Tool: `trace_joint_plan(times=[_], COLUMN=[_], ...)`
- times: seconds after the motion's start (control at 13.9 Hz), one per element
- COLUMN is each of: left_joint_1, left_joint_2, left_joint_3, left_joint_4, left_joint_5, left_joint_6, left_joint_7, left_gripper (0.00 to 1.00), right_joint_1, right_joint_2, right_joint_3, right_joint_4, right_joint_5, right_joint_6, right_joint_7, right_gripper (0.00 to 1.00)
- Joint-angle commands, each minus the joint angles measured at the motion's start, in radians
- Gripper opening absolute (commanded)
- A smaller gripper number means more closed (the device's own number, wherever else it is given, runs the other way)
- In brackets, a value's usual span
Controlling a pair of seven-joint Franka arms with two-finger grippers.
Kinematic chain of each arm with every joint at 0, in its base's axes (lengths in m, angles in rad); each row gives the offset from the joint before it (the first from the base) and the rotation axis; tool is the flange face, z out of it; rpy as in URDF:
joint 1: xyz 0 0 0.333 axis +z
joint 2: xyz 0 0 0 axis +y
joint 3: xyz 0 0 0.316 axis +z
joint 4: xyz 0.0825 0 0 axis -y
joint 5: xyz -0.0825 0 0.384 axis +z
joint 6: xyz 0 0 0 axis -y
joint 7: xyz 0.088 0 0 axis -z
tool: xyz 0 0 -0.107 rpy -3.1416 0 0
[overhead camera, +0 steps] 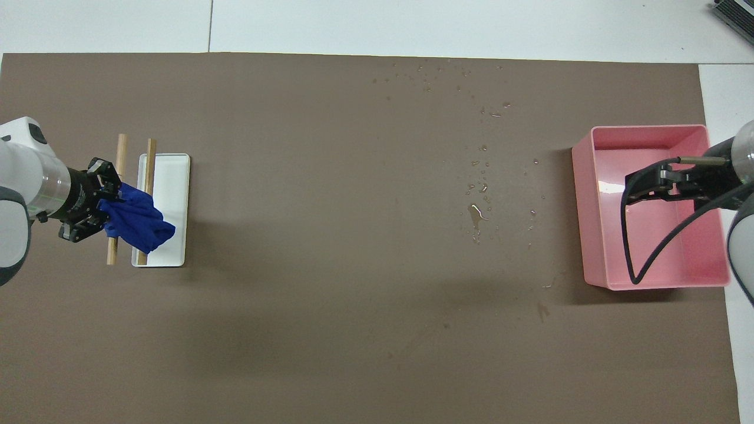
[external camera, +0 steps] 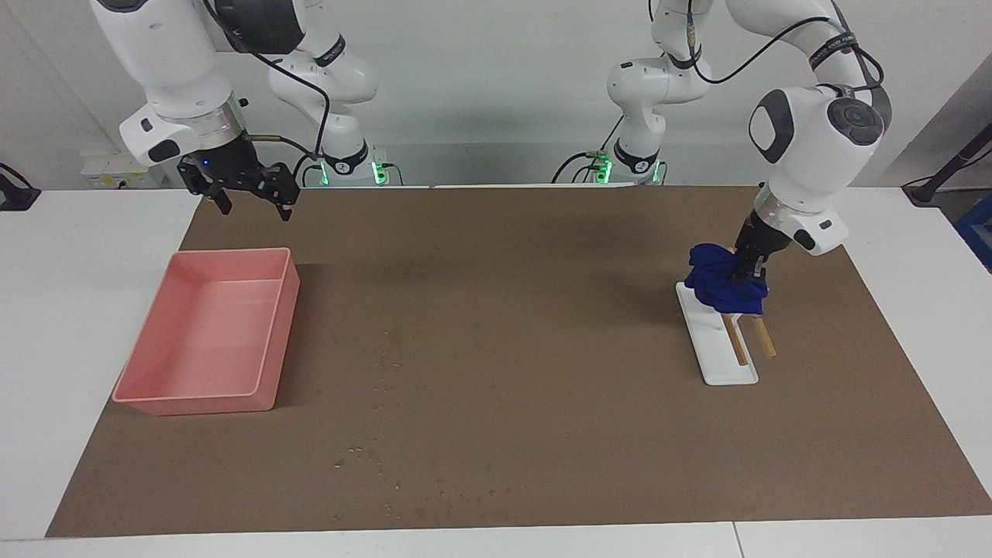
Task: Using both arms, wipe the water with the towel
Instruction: 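Lift the cloth with the left gripper while the right gripper approaches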
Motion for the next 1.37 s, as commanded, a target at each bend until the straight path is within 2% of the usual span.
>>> trace_joint_plan(times=[0.0, 0.22, 0.36, 0.5, 0.65, 0.87, 1.08, 1.23, 1.3], left_joint_1=[-0.047, -0.049, -0.058, -0.086, -0.119, -0.246, -0.366, -0.462, -0.493], left_joint_2=[0.038, -0.005, -0.059, -0.068, -0.065, -0.065, -0.053, -0.047, -0.045], left_joint_3=[0.009, 0.004, -0.011, -0.077, -0.138, -0.146, -0.145, -0.146, -0.146], left_joint_4=[0.102, 0.144, 0.144, 0.15, 0.148, 0.145, 0.148, 0.147, 0.147], left_joint_5=[-0.066, -0.196, -0.297, -0.327, -0.327, -0.326, -0.306, -0.216, -0.171], left_joint_6=[-0.084, -0.124, -0.116, -0.064, 0.069, 0.195, 0.377, 0.512, 0.539], left_joint_7=[-0.085, -0.205, -0.3, -0.485, -0.669, -0.845, -0.995, -1.122, -1.185], left_gripper=[0.0, 0.0, 0.0, 0.0, 0.0, 0.0, 0.0, 0.0, 0.0], right_joint_1=[-0.009, 0.005, 0.032, 0.048, 0.058, 0.11, 0.176, 0.193, 0.212], right_joint_2=[-0.023, -0.019, -0.014, -0.011, -0.008, -0.005, -0.005, -0.005, -0.005], right_joint_3=[0.007, 0.008, 0.021, 0.024, 0.024, 0.024, 0.024, 0.024, 0.024], right_joint_4=[-0.023, -0.019, -0.013, -0.009, -0.009, -0.014, -0.025, -0.026, -0.026], right_joint_5=[0.002, 0.005, 0.074, 0.146, 0.25, 0.342, 0.376, 0.41, 0.424], right_joint_6=[-0.002, 0.03, 0.04, 0.059, 0.102, 0.206, 0.284, 0.292, 0.292], right_joint_7=[0.013, 0.078, 0.233, 0.424, 0.604, 0.896, 1.075, 1.123, 1.131], right_gripper=[1.0, 1.0, 1.0, 1.0, 1.0, 1.0, 1.0, 1.0, 1.0])
